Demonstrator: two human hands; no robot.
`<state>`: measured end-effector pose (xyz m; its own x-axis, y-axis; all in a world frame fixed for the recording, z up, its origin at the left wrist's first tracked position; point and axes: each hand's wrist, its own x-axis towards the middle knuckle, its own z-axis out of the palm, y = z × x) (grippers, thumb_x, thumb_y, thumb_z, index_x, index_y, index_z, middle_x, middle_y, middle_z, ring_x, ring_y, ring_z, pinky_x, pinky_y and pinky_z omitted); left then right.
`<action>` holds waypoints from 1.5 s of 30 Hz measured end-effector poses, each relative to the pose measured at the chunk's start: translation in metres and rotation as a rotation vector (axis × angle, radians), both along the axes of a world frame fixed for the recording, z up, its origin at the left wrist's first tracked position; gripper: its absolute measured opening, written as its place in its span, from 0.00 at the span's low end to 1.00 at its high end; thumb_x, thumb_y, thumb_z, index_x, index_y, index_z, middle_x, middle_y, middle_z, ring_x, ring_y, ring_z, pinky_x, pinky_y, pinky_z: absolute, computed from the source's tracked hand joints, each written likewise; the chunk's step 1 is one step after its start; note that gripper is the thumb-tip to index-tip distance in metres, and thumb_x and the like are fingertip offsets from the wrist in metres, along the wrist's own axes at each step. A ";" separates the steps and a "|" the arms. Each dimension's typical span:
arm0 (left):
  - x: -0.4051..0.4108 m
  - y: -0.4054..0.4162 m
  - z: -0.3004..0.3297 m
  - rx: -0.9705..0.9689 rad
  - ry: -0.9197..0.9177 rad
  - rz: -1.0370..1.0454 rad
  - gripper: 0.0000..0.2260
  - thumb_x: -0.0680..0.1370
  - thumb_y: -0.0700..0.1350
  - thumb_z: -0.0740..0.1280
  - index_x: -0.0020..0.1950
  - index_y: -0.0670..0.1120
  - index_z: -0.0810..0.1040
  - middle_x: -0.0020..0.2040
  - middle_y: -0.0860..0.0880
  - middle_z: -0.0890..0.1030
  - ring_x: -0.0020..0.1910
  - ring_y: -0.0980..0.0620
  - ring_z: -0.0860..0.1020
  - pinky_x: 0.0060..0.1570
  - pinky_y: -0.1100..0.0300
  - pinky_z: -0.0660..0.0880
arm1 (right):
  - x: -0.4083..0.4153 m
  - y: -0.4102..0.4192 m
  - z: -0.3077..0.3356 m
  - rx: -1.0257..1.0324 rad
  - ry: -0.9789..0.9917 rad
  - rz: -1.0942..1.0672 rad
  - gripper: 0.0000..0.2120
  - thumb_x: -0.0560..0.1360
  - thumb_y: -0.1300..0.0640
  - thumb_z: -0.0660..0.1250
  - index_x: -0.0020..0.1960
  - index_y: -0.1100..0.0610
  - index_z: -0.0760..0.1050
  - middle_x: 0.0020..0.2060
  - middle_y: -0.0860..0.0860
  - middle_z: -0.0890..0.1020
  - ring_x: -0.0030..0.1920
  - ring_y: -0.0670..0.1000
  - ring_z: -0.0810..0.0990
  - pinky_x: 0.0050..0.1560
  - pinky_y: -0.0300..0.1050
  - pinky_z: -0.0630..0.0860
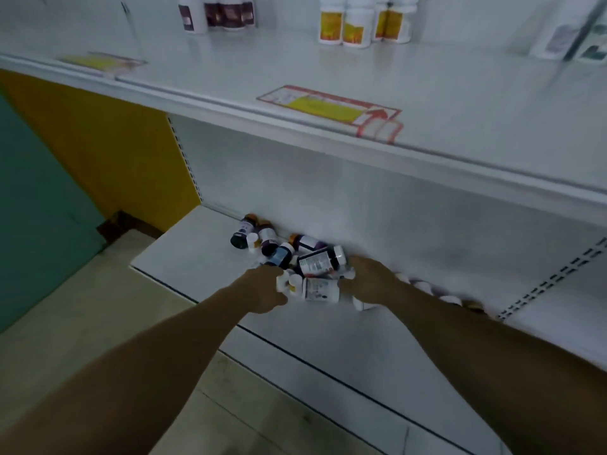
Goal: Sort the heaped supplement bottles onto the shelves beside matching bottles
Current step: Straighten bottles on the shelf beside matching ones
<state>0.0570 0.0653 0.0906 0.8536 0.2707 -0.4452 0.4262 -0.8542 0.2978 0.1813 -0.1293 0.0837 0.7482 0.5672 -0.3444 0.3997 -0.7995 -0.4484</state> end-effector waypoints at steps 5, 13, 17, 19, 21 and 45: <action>0.020 0.054 -0.042 -0.028 -0.007 -0.185 0.30 0.75 0.48 0.69 0.74 0.46 0.62 0.71 0.44 0.67 0.66 0.44 0.69 0.63 0.57 0.66 | -0.027 0.042 -0.028 -0.082 0.010 -0.077 0.24 0.77 0.49 0.64 0.70 0.55 0.66 0.67 0.56 0.72 0.65 0.56 0.73 0.62 0.48 0.72; 0.053 0.073 -0.101 0.121 -0.197 -0.394 0.29 0.75 0.45 0.67 0.74 0.48 0.61 0.71 0.44 0.64 0.67 0.41 0.66 0.64 0.48 0.67 | -0.037 0.086 -0.073 -0.157 -0.271 -0.078 0.22 0.77 0.54 0.63 0.70 0.54 0.65 0.67 0.53 0.71 0.66 0.56 0.68 0.64 0.51 0.70; 0.059 0.078 -0.121 0.233 -0.240 -0.433 0.25 0.76 0.47 0.66 0.73 0.51 0.63 0.67 0.43 0.65 0.64 0.41 0.67 0.61 0.49 0.70 | -0.037 0.107 -0.095 -0.269 -0.321 0.064 0.30 0.77 0.47 0.63 0.75 0.50 0.57 0.72 0.54 0.63 0.72 0.58 0.61 0.69 0.53 0.61; 0.061 0.079 -0.131 0.238 -0.278 -0.407 0.22 0.76 0.49 0.66 0.69 0.50 0.67 0.65 0.44 0.66 0.62 0.42 0.68 0.61 0.50 0.70 | -0.036 0.111 -0.104 -0.312 -0.358 0.059 0.29 0.76 0.45 0.63 0.74 0.48 0.58 0.71 0.55 0.62 0.72 0.58 0.59 0.70 0.54 0.58; 0.060 0.080 -0.133 0.205 -0.329 -0.376 0.18 0.75 0.48 0.67 0.63 0.47 0.70 0.63 0.44 0.69 0.60 0.43 0.69 0.59 0.52 0.69 | -0.036 0.113 -0.109 -0.272 -0.413 0.000 0.26 0.77 0.45 0.62 0.71 0.51 0.62 0.69 0.55 0.65 0.70 0.57 0.62 0.69 0.53 0.59; -0.152 0.073 0.166 -1.904 -0.407 0.389 0.19 0.77 0.35 0.54 0.62 0.50 0.75 0.47 0.39 0.82 0.38 0.46 0.81 0.39 0.59 0.80 | -0.239 0.093 0.161 1.409 0.514 -0.577 0.20 0.73 0.77 0.59 0.53 0.55 0.74 0.40 0.55 0.80 0.38 0.54 0.81 0.43 0.49 0.79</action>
<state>-0.0949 0.1383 0.2562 0.9842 -0.0708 -0.1622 0.1617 0.7324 0.6614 -0.0574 -0.0359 0.2445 0.9395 0.3314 -0.0868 -0.2120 0.3633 -0.9072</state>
